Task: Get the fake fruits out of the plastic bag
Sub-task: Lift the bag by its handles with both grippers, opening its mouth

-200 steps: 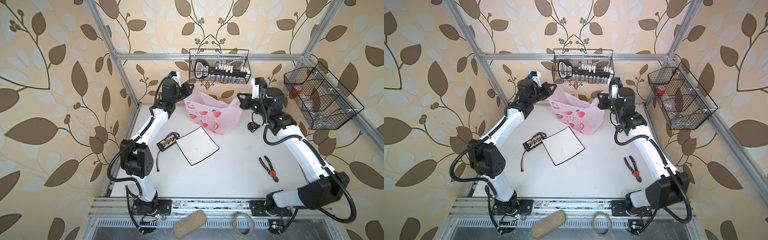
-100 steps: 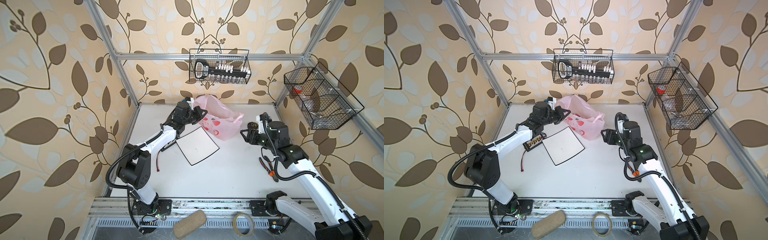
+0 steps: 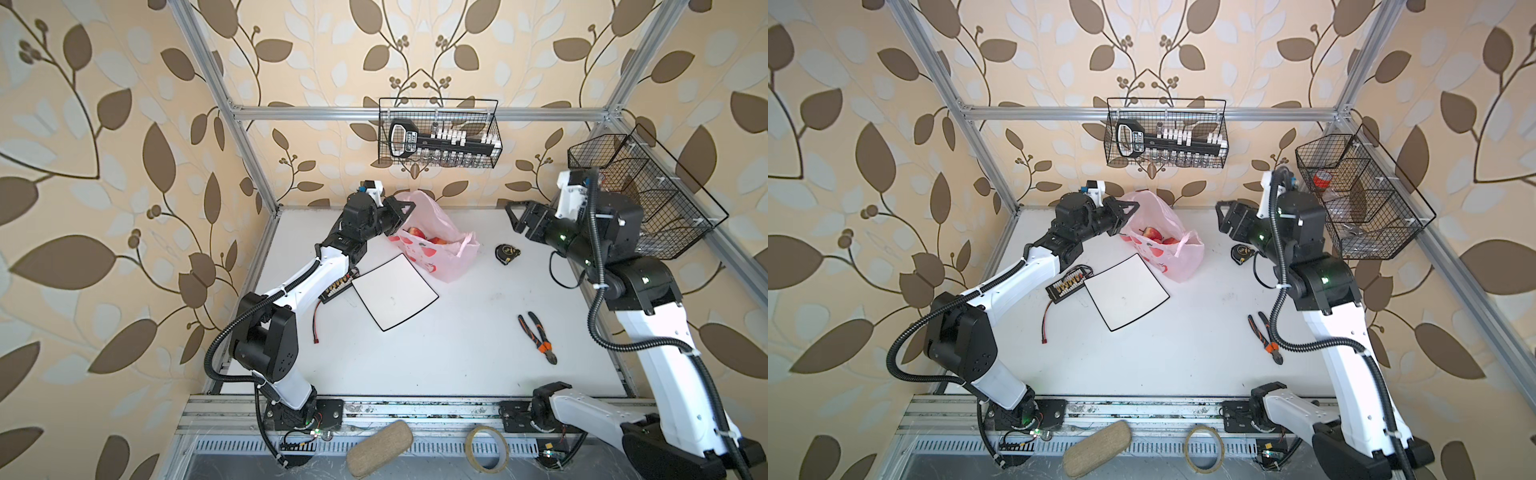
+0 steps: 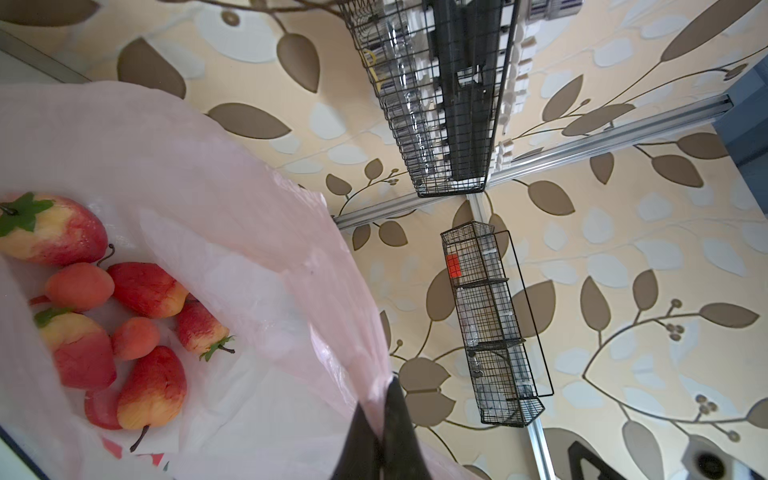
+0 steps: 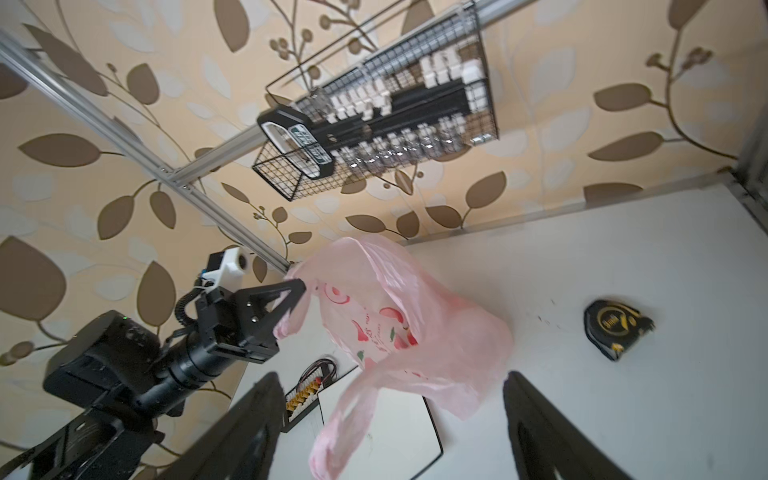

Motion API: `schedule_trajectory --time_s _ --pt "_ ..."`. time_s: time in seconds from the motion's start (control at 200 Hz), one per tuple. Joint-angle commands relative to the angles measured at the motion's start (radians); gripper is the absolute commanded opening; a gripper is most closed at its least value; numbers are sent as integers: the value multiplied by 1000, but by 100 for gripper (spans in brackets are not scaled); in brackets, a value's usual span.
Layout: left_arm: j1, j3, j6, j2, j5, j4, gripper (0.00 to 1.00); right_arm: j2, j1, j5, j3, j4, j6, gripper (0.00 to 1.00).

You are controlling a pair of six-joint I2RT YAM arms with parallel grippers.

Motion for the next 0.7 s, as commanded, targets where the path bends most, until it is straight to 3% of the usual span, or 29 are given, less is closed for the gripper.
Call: schedule_trajectory --time_s 0.0,0.075,0.205,0.4,0.695 --pt "0 24 -19 -40 3 43 0 152 120 -22 106 -19 -27 82" --pt "0 24 -24 -46 4 40 0 258 188 83 200 -53 -98 83" --pt "0 19 -27 -62 2 28 0 408 188 292 267 -153 -212 90" --pt "0 18 -23 -84 1 -4 0 605 176 282 379 -304 -330 94" --pt "0 23 -14 -103 24 -37 0 747 171 297 413 -264 -447 89"
